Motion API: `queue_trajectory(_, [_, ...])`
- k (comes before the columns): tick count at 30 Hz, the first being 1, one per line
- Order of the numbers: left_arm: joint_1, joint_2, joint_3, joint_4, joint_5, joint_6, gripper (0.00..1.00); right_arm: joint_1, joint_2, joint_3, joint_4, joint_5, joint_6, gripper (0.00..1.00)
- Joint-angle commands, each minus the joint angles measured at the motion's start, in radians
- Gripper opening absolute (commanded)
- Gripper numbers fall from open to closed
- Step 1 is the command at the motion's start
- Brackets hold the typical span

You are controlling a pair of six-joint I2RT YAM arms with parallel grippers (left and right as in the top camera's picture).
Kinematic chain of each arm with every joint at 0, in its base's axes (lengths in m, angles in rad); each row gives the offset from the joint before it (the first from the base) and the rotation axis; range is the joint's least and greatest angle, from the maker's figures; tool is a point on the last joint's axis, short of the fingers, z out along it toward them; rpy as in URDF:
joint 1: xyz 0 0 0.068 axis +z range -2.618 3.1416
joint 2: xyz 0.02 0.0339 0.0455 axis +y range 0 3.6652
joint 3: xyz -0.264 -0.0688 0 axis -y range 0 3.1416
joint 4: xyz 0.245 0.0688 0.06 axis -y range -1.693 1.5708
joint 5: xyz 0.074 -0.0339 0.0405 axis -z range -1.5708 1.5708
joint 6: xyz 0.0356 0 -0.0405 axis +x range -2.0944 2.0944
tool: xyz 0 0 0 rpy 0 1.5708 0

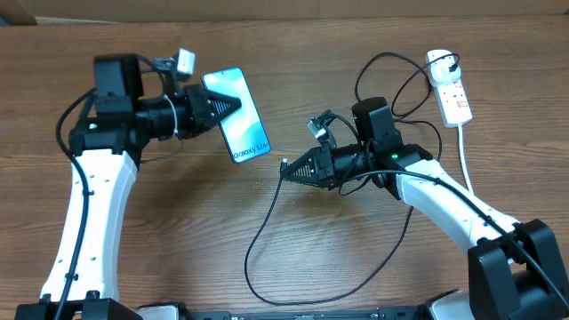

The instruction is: Plug charger to phone and switch on socket

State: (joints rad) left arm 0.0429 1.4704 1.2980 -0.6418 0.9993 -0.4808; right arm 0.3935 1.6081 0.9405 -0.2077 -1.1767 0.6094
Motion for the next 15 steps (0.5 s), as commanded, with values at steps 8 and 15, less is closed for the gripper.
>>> queue_trajectory(8, [0.017, -0.009, 0.006, 0.032, 0.158, -0.103, 0.04, 0.062, -0.024, -0.003, 0.199, -0.277, 0.089, 0.04])
queue_trajectory(15, [0.016, -0.009, 0.006, 0.007, 0.161, -0.103, 0.04, 0.139, -0.024, -0.003, 0.449, -0.276, 0.291, 0.04])
